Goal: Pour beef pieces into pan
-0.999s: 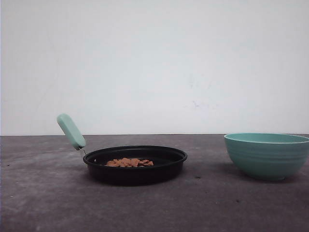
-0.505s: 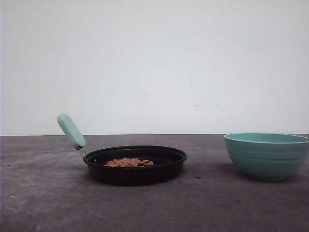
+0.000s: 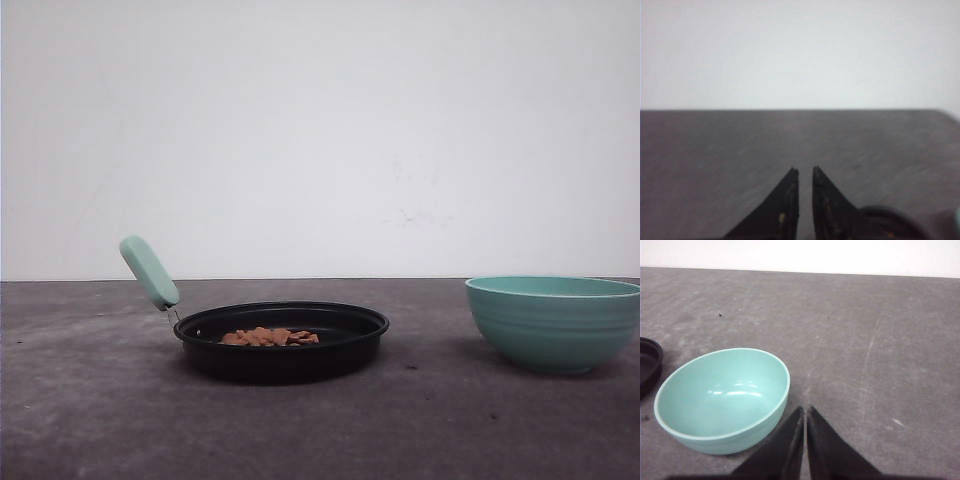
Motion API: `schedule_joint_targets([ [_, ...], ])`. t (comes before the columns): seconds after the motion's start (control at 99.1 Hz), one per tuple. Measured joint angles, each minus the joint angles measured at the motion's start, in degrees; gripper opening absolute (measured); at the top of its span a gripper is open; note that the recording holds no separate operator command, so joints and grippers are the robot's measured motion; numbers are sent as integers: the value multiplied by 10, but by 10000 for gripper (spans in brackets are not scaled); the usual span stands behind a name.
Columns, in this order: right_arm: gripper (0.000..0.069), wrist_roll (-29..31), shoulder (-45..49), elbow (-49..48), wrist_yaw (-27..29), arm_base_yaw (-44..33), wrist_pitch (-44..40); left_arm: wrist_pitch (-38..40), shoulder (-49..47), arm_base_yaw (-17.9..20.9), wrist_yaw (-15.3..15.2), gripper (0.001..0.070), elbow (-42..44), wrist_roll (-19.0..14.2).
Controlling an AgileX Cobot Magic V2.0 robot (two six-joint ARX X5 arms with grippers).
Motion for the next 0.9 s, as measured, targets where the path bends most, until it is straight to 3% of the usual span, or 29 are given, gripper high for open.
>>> schedule_joint_targets([
  [0.141,11,0,0,0,0,0,0,35,-110,31,0,24,-175,8],
  [0.353,11,-1,0,0,0,0,0,42,-224,44,14,24,-352,-21],
  [0.434,11,-2,0,0,-2,0,0,38,-219,51,0,24,-356,-36],
  [0.565,11,-2,0,0,-2,0,0,35,-223,61,-25,24,-355,-27],
  [0.686,11,-2,0,0,-2,0,0,35,-223,63,-28,24,-355,-4],
  [0.898,11,-2,0,0,-2,0,0,35,-223,63,-28,24,-355,2],
])
